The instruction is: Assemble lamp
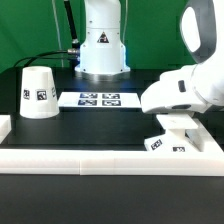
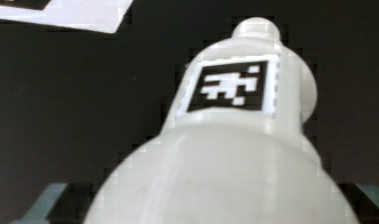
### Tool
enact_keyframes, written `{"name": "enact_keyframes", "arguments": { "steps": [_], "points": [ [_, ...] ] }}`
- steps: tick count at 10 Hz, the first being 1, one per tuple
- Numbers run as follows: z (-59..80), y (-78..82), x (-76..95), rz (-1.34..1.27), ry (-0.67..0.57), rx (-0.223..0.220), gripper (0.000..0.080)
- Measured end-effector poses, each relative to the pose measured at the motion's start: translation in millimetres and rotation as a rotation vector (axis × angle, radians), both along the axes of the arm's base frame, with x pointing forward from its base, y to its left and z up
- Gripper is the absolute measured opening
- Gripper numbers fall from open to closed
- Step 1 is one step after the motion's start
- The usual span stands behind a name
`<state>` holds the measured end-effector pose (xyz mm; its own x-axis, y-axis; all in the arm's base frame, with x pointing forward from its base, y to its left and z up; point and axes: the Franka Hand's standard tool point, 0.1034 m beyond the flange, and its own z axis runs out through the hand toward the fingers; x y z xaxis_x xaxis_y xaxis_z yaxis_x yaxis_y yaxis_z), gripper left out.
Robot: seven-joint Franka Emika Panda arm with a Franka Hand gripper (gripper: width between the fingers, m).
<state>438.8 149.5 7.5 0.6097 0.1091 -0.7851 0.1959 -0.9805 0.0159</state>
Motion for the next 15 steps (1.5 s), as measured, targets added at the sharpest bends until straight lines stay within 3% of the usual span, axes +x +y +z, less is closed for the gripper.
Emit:
{"name": "enact_keyframes", "arguments": {
  "steps": [2, 3, 6, 10, 11, 13, 15],
  "points": [
    [0.2, -0.5, 0.4, 0.002, 0.0, 0.003, 0.0573],
    [6.0, -2.8, 3.2, 0.033, 0.004, 0.041, 0.0573],
    [45.7, -12.8, 16.2, 0.078, 0.009, 0.121, 0.0574],
    [95.0, -38.3, 37.6, 0.072, -0.033, 0.171, 0.0574],
    [100.7, -41.4, 40.7, 0.067, -0.044, 0.171, 0.0574],
    [93.5, -39.0, 55.0, 0.068, -0.181, 0.19, 0.0574],
    [93.7, -40.8, 58.7, 0.069, -0.304, 0.203, 0.0574]
  ]
}}
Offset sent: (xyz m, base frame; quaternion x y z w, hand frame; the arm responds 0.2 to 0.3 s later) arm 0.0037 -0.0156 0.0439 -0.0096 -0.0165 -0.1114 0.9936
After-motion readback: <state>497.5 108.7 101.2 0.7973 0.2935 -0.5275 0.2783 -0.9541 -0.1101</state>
